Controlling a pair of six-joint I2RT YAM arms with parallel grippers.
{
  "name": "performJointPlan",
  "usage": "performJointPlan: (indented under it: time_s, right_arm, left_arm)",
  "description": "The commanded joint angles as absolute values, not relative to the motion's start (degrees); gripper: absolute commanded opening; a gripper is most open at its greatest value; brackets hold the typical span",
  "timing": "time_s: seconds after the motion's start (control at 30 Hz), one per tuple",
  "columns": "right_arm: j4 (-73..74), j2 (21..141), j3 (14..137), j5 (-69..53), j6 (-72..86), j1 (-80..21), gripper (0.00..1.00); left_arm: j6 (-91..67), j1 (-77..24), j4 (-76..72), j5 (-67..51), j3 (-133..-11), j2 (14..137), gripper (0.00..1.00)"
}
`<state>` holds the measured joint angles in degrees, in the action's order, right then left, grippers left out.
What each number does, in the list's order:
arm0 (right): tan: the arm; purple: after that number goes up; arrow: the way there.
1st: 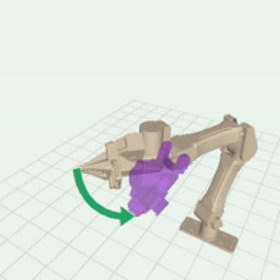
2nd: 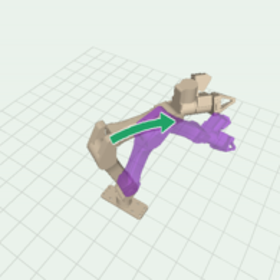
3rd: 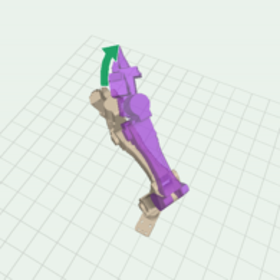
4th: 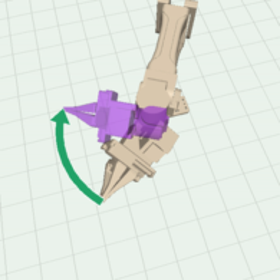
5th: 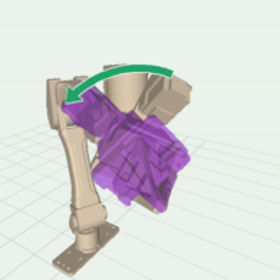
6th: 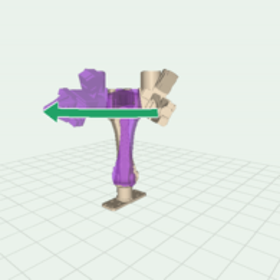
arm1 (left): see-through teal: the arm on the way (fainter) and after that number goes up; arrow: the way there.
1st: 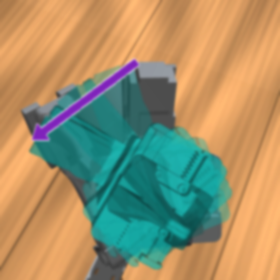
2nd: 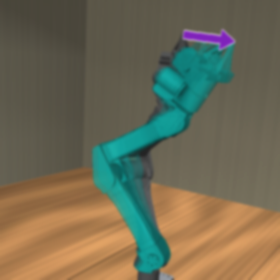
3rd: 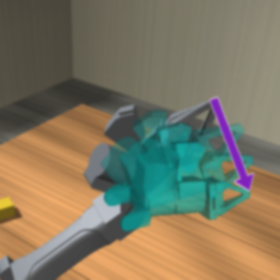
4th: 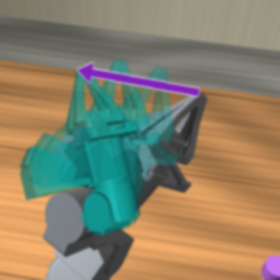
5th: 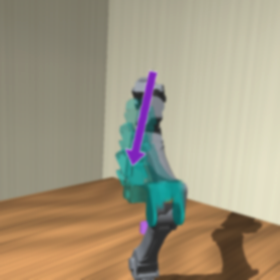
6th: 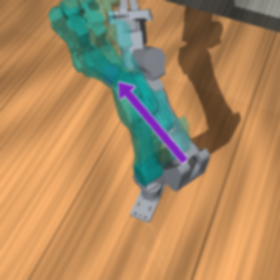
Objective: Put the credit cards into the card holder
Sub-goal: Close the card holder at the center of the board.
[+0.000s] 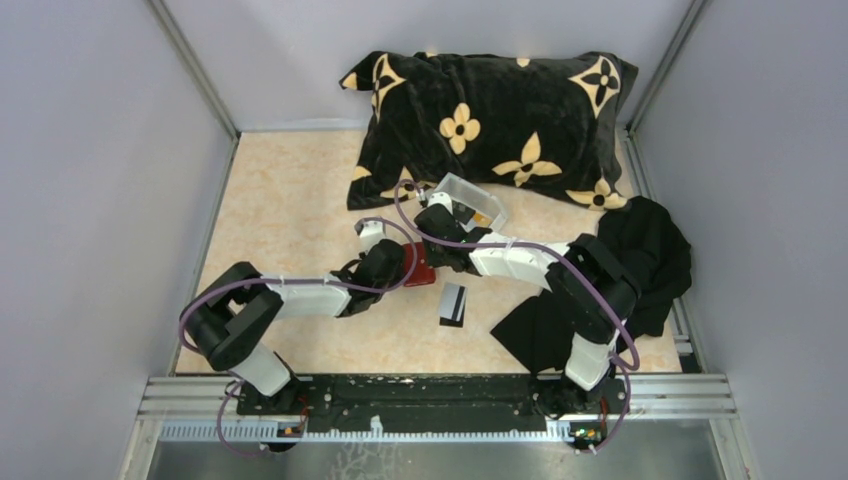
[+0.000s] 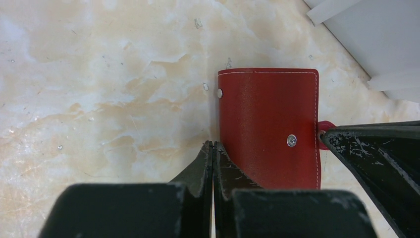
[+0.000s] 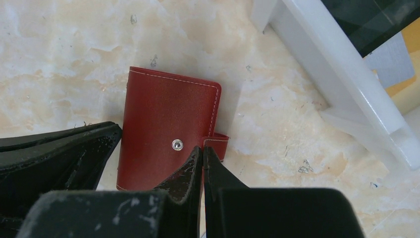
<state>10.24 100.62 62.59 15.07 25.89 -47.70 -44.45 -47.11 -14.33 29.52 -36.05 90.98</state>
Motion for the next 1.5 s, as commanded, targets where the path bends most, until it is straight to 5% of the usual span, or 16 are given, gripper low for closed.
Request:
performJointPlan:
  time_s: [0.0, 1.47]
  right_arm:
    - [9.81, 101.78, 66.52, 15.61, 24.88, -49.14, 0.00]
    - [13.04, 104.48, 70.13, 17.62, 23.07, -51.89, 0.00]
  left_arm:
    - [-42.98, -46.84, -18.51, 27.50, -35.16, 92.04, 0.00]
    - [-43.64, -46.50, -22.82, 23.49, -34.41, 94.26, 0.00]
